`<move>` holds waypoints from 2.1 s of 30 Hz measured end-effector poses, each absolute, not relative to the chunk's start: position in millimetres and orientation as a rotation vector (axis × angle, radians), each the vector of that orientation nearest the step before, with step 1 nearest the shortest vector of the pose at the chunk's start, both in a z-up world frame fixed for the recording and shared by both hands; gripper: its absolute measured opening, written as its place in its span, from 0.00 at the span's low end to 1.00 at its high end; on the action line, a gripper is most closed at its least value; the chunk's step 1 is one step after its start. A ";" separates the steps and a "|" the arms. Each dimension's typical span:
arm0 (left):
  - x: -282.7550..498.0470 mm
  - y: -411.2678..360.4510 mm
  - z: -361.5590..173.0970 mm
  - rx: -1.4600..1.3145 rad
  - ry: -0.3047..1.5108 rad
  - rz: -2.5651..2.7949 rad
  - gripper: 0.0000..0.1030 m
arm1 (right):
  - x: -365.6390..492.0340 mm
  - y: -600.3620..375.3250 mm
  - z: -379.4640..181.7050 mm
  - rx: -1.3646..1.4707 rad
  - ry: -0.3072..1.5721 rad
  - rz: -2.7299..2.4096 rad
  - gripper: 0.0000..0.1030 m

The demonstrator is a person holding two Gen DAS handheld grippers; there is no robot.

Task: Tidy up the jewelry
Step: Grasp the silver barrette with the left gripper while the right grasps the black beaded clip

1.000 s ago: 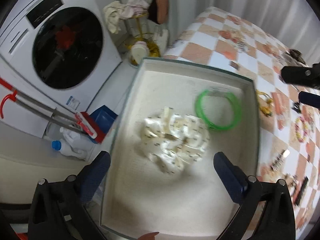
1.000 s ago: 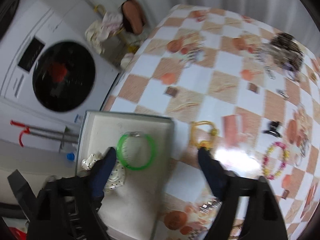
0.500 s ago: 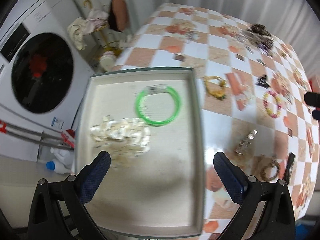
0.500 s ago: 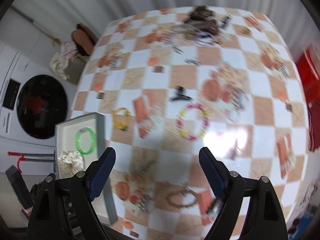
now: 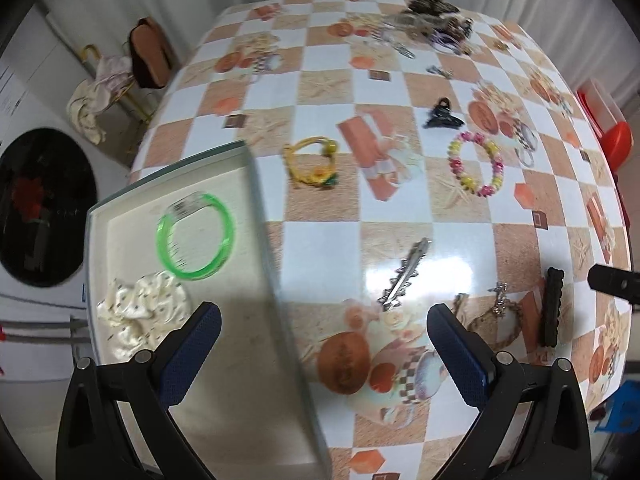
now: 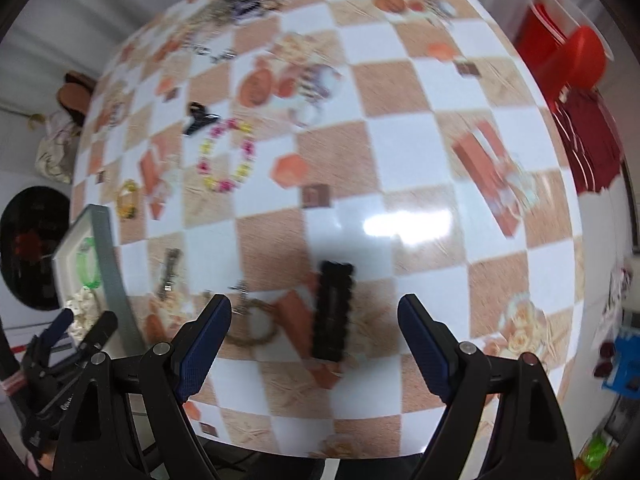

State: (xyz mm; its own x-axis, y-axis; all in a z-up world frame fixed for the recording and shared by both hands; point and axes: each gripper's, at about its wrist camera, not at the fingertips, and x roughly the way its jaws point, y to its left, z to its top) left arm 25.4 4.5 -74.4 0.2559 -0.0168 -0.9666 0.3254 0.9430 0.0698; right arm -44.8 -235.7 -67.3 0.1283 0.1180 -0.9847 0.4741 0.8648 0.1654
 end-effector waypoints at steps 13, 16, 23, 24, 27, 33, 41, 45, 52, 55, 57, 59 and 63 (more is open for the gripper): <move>42.9 -34.6 -111.3 0.343 1.355 -0.289 1.00 | -52.8 -247.9 -109.3 0.519 1.503 -0.353 0.85; 46.7 -37.5 -122.0 0.344 1.373 -0.292 1.00 | -52.1 -246.3 -118.0 0.512 1.513 -0.354 0.85; 50.2 -43.1 -138.3 0.356 1.398 -0.290 0.93 | -49.4 -231.9 -139.9 0.488 1.552 -0.365 0.85; 50.1 -43.9 -140.8 0.357 1.402 -0.289 0.92 | -49.5 -228.5 -142.5 0.467 1.556 -0.377 0.85; 48.3 -46.1 -142.6 0.340 1.405 -0.301 0.85 | -48.5 -217.7 -145.2 0.391 1.560 -0.399 0.83; 45.6 -50.8 -140.1 0.337 1.401 -0.339 0.68 | -44.3 -194.6 -142.6 0.317 1.546 -0.376 0.67; 41.7 -59.8 -135.6 0.307 1.410 -0.378 0.31 | -41.7 -183.2 -136.3 0.304 1.530 -0.351 0.32; 43.1 -58.4 -131.7 0.278 1.421 -0.378 0.22 | -39.2 -189.5 -135.4 0.321 1.529 -0.344 0.31; 42.0 -34.9 -116.1 0.218 1.420 -0.363 0.22 | -40.5 -209.7 -125.4 0.377 1.506 -0.324 0.31; 38.7 -29.7 -109.5 0.199 1.413 -0.362 0.22 | -38.4 -215.5 -120.0 0.398 1.494 -0.310 0.31; 35.3 -28.1 -102.8 0.188 1.407 -0.364 0.22 | -40.3 -220.4 -116.4 0.408 1.489 -0.302 0.31; 33.8 -23.3 -98.4 0.179 1.402 -0.367 0.22 | -37.7 -223.5 -112.5 0.416 1.484 -0.294 0.31; 33.2 -19.4 -92.5 0.159 1.386 -0.365 0.22 | -37.6 -233.5 -99.3 0.425 1.478 -0.278 0.31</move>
State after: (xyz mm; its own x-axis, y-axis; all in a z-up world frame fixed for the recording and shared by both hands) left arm 33.2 -19.4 -92.5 0.1387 -0.1586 -0.9775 0.3438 0.9334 -0.1027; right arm -37.6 -233.5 -99.3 0.0816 0.0766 -0.9937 0.4331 0.8953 0.1046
